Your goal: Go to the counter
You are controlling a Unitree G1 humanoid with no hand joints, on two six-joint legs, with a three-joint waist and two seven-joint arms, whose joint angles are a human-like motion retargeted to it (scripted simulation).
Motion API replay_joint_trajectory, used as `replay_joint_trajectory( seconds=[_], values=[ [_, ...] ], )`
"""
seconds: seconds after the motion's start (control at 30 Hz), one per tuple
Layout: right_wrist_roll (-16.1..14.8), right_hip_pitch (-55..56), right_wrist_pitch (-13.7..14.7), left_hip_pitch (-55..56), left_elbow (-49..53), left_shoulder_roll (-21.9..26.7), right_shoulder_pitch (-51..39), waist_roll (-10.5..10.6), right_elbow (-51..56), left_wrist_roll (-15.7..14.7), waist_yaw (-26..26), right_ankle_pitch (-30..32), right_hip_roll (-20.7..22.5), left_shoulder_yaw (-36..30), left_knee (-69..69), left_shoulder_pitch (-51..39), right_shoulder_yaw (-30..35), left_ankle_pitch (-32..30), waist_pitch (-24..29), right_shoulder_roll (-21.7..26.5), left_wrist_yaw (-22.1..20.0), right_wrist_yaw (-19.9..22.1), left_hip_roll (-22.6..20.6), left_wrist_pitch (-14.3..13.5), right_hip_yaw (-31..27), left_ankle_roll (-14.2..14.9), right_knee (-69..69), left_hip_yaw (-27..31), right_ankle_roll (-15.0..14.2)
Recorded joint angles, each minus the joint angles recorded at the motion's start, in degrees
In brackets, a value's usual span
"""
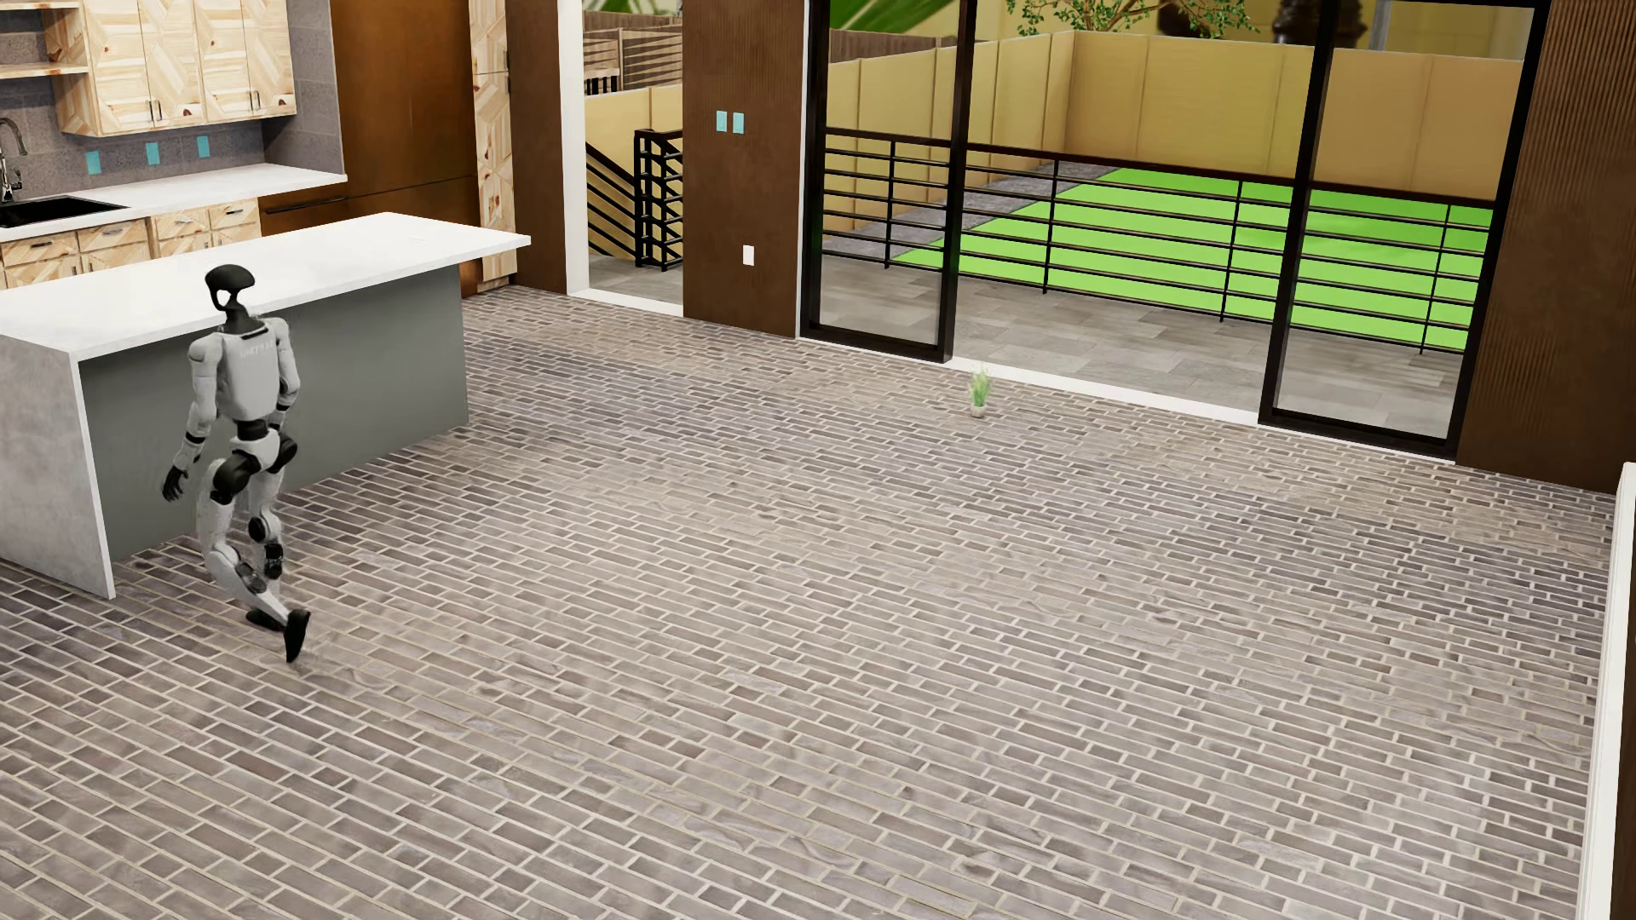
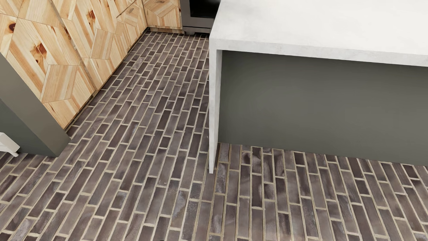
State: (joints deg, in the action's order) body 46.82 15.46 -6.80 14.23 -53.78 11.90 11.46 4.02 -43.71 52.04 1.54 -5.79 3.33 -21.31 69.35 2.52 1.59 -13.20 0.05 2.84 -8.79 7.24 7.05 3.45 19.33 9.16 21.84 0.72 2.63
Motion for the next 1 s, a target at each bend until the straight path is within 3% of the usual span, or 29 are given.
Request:
replay_joint_trajectory(
  seconds=[0.07,0.13,0.2,0.23,0.27,0.3,0.33,0.47,0.57,0.63,0.8,1.0],
  values=[
    [0.82,-2.99,-0.29,6.54,3.11,0.22,-2.77,1.06,-1.71,-4.38,-0.56,-2.51,2.40,5.58,1.46,3.04,-0.40,10.43,0.38,-0.45,-2.61,0.84,0.06,2.02,0.31,-1.55,0.45,0.90,0.49],
    [1.47,-5.71,0.18,10.91,5.71,-0.76,-4.75,1.48,-1.53,-8.25,-1.68,-4.58,3.98,10.23,-6.46,5.22,-0.16,20.31,0.63,-0.76,-5.18,1.13,0.81,3.77,-0.94,-3.29,0.60,0.51,0.71],
    [1.51,-8.46,1.99,12.82,6.82,-1.14,-5.91,1.55,0.37,-8.45,-3.16,-5.37,5.02,10.94,-22.24,6.29,1.83,23.26,0.58,0.06,-5.81,0.79,-0.13,4.11,-3.16,-7.10,-0.98,0.86,0.59],
    [1.39,-10.00,2.82,12.73,6.87,-1.42,-6.36,1.43,1.32,-7.91,-3.90,-5.14,5.34,10.74,-32.11,6.66,3.05,22.05,0.47,0.71,-5.69,0.42,-2.08,4.04,-4.63,-6.76,-2.55,3.24,0.45],
    [1.17,-11.51,3.30,11.94,6.74,-1.81,-6.76,1.19,1.97,-7.42,-4.69,-4.86,5.62,10.67,-41.00,7.09,4.20,16.36,0.39,1.24,-5.61,-0.03,-5.46,3.95,-6.35,-6.30,-3.91,9.30,0.30],
    [0.93,-12.77,3.37,10.71,6.48,-2.10,-7.12,0.96,2.22,-7.01,-5.28,-5.01,6.01,10.73,-46.16,7.59,5.16,9.29,0.41,1.45,-5.60,-0.35,-7.75,3.93,-7.93,-5.32,-4.23,14.87,0.15],
    [0.75,-13.85,3.04,9.97,6.08,-2.40,-7.42,0.83,2.13,-6.56,-5.56,-5.35,6.33,10.72,-45.59,8.03,5.82,8.68,0.55,1.43,-5.54,-0.39,-8.12,3.99,-9.30,-6.08,-3.83,16.30,-0.12],
    [-0.03,-17.14,-0.37,4.23,3.18,-4.67,-7.96,-0.13,-0.83,-4.96,-5.55,-2.06,5.71,10.36,-48.20,8.33,5.37,11.21,-0.02,0.31,-2.32,0.84,-5.48,4.86,-15.01,-8.97,-3.33,9.76,-4.05],
    [-0.28,-17.39,0.13,0.87,2.33,-4.40,-5.59,-1.04,-1.41,-1.74,-5.30,0.88,4.20,7.14,-51.39,4.87,5.77,11.42,-0.59,0.66,2.99,0.00,-5.69,3.32,-18.52,-10.19,-1.75,6.47,-7.91],
    [0.45,-17.98,0.25,-0.46,3.98,-4.10,-3.99,-1.56,-2.26,-1.27,-5.49,1.59,3.21,7.32,-51.63,2.59,7.80,12.48,-0.71,1.48,2.11,-1.18,-6.30,2.53,-19.52,-10.80,-1.15,5.31,-9.59],
    [1.96,-19.76,-3.02,-2.88,8.54,-6.39,-2.72,-2.71,-7.01,-5.84,-6.01,3.38,1.32,11.80,-51.97,-1.13,9.92,14.84,-1.42,2.79,-2.41,-4.26,-7.96,2.40,-21.56,-11.69,-1.20,3.84,-11.76],
    [0.25,-18.99,-1.52,-4.33,6.23,-6.09,-3.26,-3.62,-3.48,-4.12,-5.87,4.45,-0.15,6.02,-52.33,-3.45,8.59,17.16,-1.95,2.63,-1.06,-1.57,-9.73,1.76,-22.37,-12.24,2.34,3.62,-11.76]
  ],
)
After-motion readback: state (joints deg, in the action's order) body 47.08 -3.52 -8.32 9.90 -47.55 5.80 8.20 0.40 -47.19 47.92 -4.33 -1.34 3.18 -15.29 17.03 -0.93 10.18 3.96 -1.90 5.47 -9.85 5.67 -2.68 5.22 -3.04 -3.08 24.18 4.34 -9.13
